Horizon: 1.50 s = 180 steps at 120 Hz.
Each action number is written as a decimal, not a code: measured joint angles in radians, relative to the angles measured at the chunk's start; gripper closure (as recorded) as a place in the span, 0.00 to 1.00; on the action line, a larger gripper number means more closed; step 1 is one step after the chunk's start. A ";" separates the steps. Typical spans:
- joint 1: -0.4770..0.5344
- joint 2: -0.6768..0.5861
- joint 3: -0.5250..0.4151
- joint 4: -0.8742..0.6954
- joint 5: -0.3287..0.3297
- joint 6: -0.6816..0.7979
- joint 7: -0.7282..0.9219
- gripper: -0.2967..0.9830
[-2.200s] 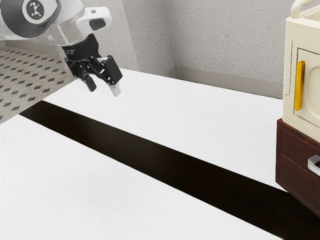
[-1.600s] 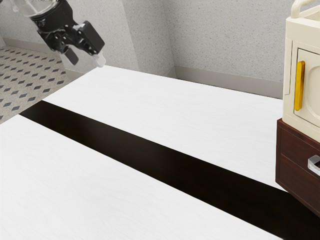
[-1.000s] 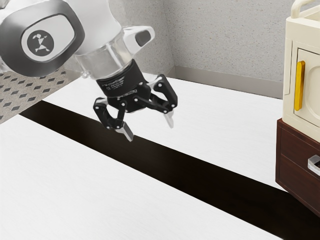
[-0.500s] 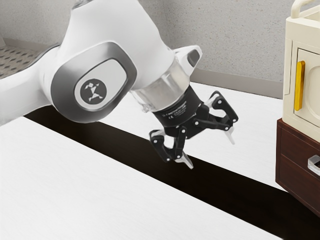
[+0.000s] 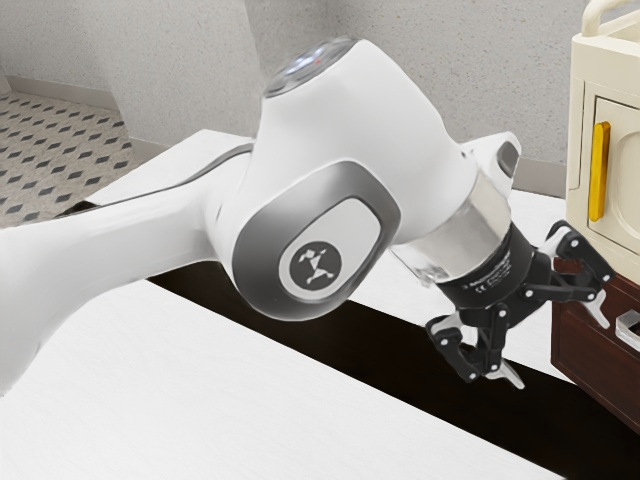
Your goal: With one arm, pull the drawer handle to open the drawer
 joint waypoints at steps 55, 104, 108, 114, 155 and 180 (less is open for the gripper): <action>0.012 0.184 -0.004 0.138 0.017 0.064 -0.067 0.27; -0.025 0.297 -0.003 0.226 0.057 0.096 -0.096 0.27; -0.030 0.300 -0.003 0.227 0.058 0.097 -0.098 0.27; -0.040 0.314 -0.003 0.239 0.064 0.100 -0.100 0.27; -0.055 0.341 -0.001 0.238 0.080 0.123 -0.112 0.35; -0.060 0.342 -0.001 0.227 0.080 0.133 -0.117 0.45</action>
